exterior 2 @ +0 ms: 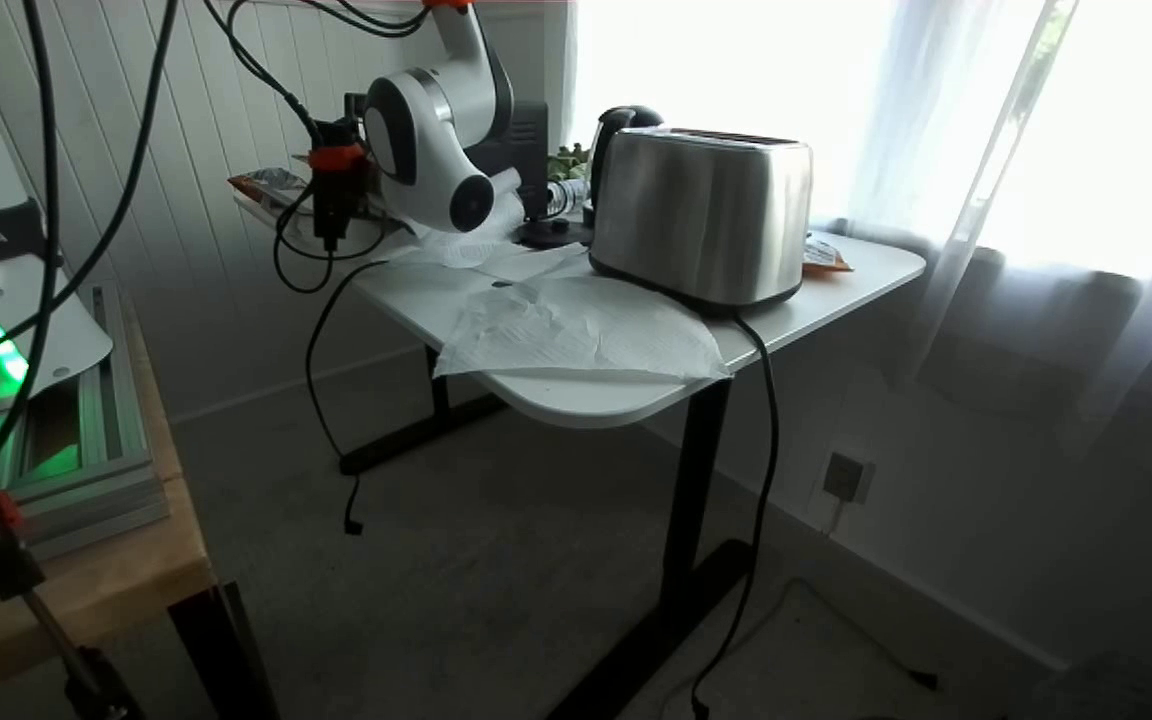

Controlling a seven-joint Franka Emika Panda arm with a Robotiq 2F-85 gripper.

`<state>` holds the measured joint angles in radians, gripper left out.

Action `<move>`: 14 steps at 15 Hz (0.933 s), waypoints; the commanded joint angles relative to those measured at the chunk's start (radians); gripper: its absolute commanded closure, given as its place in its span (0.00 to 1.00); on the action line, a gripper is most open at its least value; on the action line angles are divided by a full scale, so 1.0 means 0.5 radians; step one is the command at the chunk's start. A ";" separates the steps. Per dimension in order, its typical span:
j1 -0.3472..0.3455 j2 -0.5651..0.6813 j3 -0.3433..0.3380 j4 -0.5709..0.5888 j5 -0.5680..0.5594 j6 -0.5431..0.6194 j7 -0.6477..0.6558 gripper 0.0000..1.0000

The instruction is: Pull the bottom tray completely out of the oven

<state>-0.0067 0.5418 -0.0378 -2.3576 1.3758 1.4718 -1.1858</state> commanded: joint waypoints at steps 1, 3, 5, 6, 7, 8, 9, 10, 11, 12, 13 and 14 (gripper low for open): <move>0.012 0.036 0.016 0.040 0.050 -0.010 -0.014 0.57; 0.013 0.047 0.017 0.050 0.047 -0.012 -0.013 0.70; 0.012 0.059 0.017 0.055 0.046 -0.011 -0.011 0.83; 0.012 0.066 0.017 0.057 0.045 -0.007 -0.010 0.84; 0.012 0.074 0.017 0.061 0.043 -0.002 -0.008 0.85; 0.013 0.080 0.017 0.064 0.042 -0.003 -0.006 0.77; 0.013 0.084 0.018 0.067 0.041 -0.004 -0.004 0.63; 0.014 0.086 0.019 0.071 0.041 -0.004 -0.003 0.57; 0.015 0.085 0.022 0.072 0.040 -0.007 -0.003 0.52; 0.015 0.085 0.024 0.074 0.040 -0.011 -0.004 0.46; 0.016 0.083 0.026 0.075 0.037 -0.015 -0.003 0.38; 0.018 0.081 0.027 0.074 0.037 -0.014 -0.002 0.32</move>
<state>-0.0054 0.5745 -0.0340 -2.3343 1.3761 1.4780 -1.1884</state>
